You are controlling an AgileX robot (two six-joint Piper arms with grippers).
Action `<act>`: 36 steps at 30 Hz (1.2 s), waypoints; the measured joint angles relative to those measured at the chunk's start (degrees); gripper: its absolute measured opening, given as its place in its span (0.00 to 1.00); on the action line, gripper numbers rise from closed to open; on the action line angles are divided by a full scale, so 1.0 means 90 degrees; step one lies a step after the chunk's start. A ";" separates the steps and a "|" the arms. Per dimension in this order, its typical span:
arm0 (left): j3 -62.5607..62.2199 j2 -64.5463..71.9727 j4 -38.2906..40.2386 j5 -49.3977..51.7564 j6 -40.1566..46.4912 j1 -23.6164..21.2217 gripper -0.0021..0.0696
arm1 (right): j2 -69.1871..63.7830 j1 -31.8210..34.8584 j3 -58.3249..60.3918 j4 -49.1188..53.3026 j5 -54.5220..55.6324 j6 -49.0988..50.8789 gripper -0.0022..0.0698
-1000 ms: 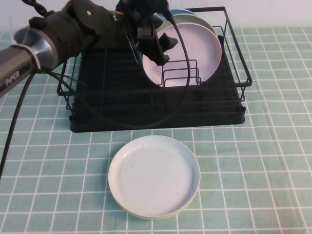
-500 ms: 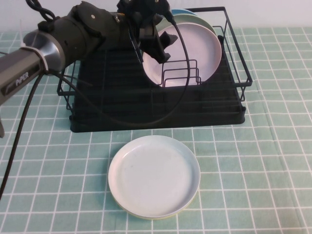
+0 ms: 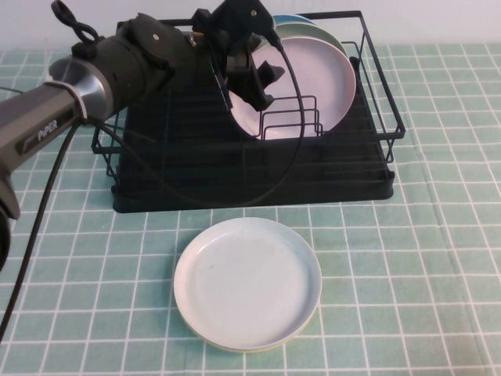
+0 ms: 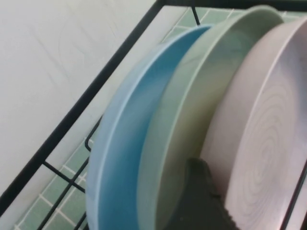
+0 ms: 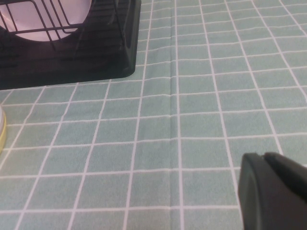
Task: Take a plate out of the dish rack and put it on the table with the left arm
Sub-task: Grasp the plate from the shelf
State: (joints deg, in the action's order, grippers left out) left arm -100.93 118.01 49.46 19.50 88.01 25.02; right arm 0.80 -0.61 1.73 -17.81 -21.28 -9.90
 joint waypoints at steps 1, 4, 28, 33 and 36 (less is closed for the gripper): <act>0.0000 0.0046 0.0000 -0.0029 0.0028 0.0000 0.62 | 0.0000 0.0000 0.0000 0.0000 0.0000 0.0000 0.00; 0.0000 0.0096 0.0000 -0.0223 0.0115 0.0000 0.62 | 0.0000 0.0000 0.0000 0.0000 0.0000 0.0000 0.00; -0.0059 0.0259 0.0503 -0.0867 0.0199 0.0000 0.06 | 0.0000 0.0000 0.0000 0.0000 0.0000 0.0000 0.00; -0.0069 -0.0023 0.0503 -0.0844 0.0199 0.0000 0.06 | 0.0000 0.0000 0.0000 0.0000 0.0000 0.0000 0.00; -0.0073 -0.0226 0.0503 -0.0812 0.0199 0.0000 0.06 | 0.0000 0.0000 0.0000 0.0000 0.0000 0.0000 0.00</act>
State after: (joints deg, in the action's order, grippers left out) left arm -101.58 115.97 53.99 12.19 89.81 25.02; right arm 0.80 -0.61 1.73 -17.81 -21.28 -9.90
